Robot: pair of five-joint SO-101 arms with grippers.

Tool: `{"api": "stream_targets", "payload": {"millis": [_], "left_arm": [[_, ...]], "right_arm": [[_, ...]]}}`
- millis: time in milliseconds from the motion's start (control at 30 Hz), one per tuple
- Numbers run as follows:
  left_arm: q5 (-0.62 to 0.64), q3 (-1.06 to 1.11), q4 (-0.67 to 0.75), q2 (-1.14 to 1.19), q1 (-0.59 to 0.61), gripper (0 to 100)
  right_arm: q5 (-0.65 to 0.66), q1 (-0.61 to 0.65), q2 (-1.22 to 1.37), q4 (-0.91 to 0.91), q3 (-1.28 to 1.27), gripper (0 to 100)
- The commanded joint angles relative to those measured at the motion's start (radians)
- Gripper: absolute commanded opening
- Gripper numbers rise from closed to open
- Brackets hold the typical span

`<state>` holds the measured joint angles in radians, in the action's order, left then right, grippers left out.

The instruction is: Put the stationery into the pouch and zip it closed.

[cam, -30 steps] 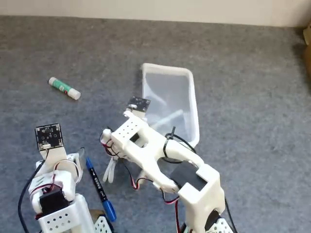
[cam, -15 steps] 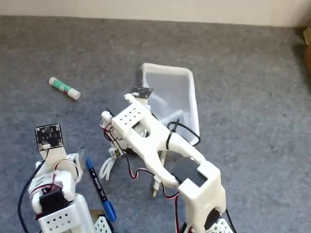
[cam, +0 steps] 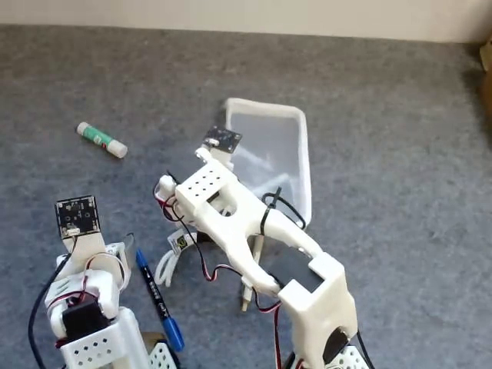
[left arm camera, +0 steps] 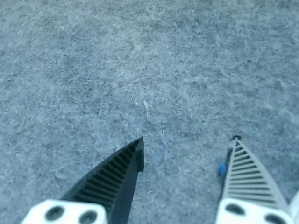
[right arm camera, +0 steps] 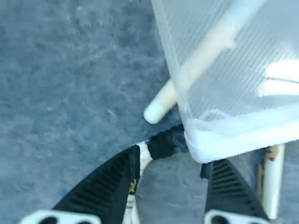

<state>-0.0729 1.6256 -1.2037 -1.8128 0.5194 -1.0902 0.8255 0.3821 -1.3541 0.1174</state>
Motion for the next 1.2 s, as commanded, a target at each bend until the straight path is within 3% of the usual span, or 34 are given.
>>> {"api": "stream_targets", "payload": {"millis": [0, 400, 900, 1000, 1100, 1167], "left_arm": [[0.011, -0.051, 0.026, -0.012, 0.010, 27], [0.011, -0.051, 0.026, -0.012, 0.010, 27], [0.009, -0.038, 0.028, -0.012, 0.007, 27], [0.009, -0.036, 0.028, -0.012, 0.007, 27], [0.009, -0.036, 0.028, -0.012, 0.007, 27], [0.009, -0.035, 0.028, -0.012, 0.007, 27]], "right_arm": [[-0.049, -0.030, -0.025, 0.021, 0.039, 21.4], [-0.041, -0.035, 0.104, 0.165, -0.042, 21.4], [-0.040, 0.028, 0.174, 0.012, -0.036, 20.4], [-0.035, 0.027, 0.139, -0.038, 0.004, 12.8], [0.058, 0.022, 0.101, -0.084, 0.028, 0.5], [0.106, 0.025, 0.081, -0.110, 0.028, 1.5]]}}
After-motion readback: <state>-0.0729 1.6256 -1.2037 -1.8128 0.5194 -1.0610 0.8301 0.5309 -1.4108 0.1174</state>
